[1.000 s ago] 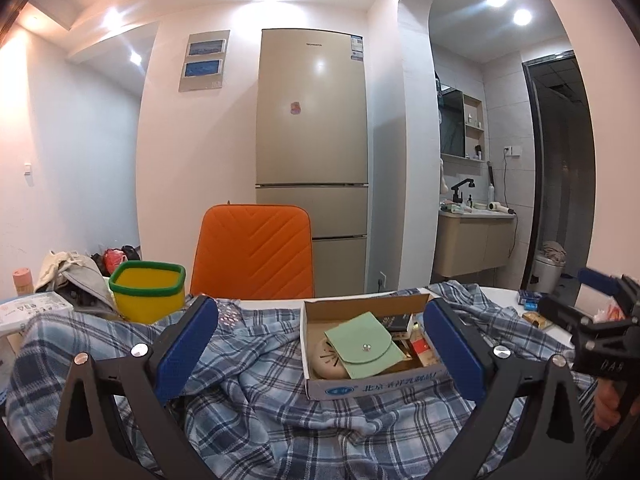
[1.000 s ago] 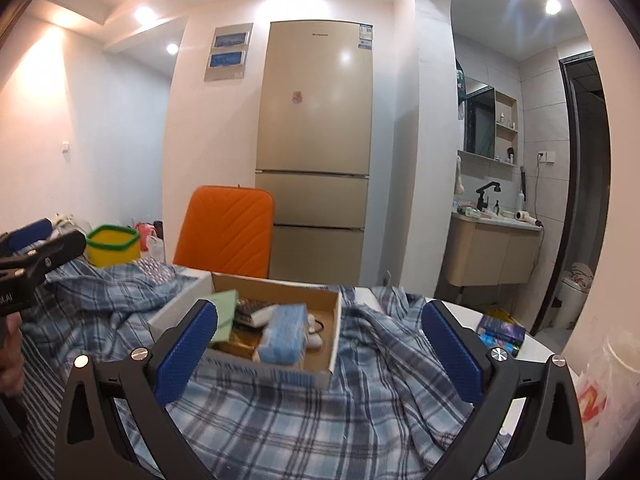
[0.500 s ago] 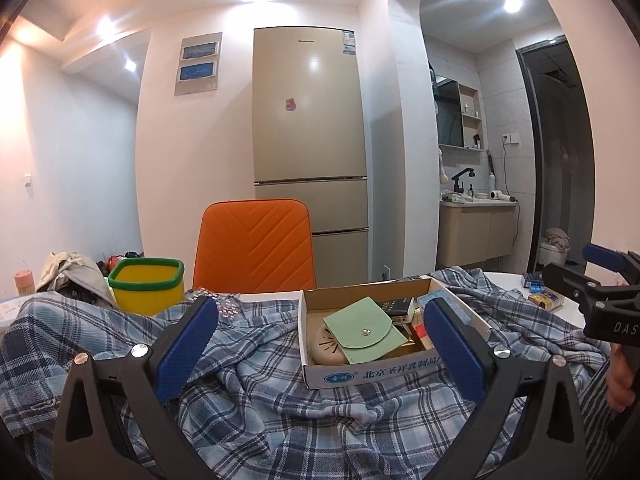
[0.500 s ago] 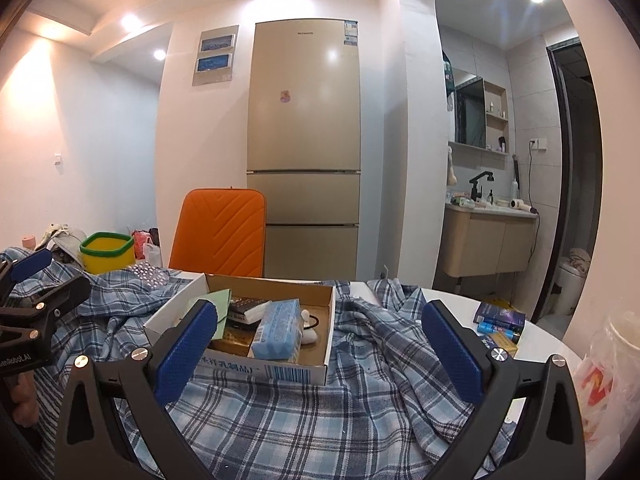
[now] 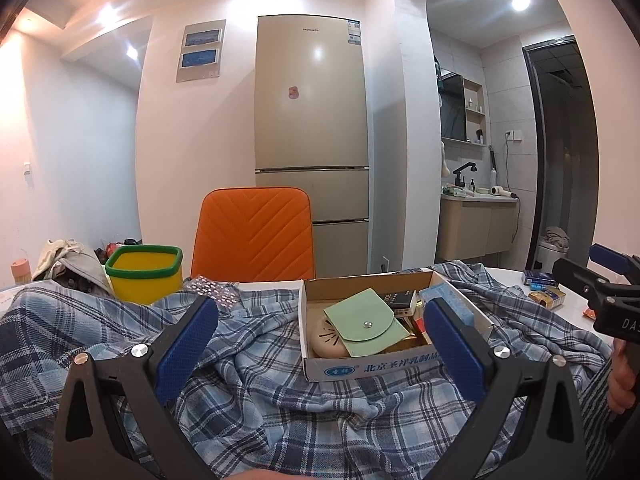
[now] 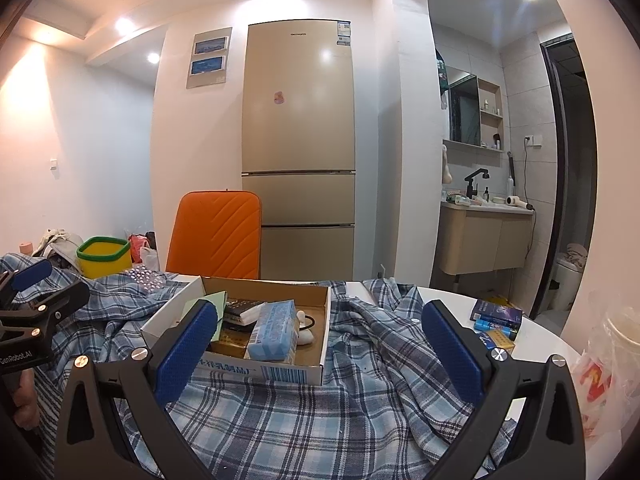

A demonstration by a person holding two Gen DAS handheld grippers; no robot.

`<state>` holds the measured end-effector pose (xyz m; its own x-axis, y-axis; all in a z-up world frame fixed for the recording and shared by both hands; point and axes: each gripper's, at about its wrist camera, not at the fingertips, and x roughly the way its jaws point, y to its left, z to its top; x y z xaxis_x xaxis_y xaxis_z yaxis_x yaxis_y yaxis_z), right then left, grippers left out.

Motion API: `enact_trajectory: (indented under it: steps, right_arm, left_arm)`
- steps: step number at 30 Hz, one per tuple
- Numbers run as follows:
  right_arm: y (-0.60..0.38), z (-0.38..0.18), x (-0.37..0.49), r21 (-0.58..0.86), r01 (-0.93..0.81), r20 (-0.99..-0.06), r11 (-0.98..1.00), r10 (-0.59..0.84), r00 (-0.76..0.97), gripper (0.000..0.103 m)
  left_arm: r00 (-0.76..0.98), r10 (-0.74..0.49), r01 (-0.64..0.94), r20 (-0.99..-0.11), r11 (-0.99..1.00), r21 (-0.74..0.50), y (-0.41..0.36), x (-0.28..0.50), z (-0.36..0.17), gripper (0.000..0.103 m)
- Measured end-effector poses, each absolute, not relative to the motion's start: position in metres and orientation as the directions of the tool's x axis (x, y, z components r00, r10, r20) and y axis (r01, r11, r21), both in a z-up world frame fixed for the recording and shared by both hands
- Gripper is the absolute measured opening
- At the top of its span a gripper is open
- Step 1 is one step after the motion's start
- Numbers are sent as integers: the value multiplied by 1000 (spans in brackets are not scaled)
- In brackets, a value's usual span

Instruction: Organize soft objects

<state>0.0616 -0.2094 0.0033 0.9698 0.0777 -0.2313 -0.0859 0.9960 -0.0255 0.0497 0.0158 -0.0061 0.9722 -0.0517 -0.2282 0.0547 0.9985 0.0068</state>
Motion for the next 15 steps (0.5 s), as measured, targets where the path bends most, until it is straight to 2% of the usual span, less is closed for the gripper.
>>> enact_trajectory:
  steps: [15]
  right_arm:
    - [-212,3,62,-16,-78,-239,997,72,968,103]
  left_arm:
    - [972,-47,50,-230,999,6,18,50,-6,102]
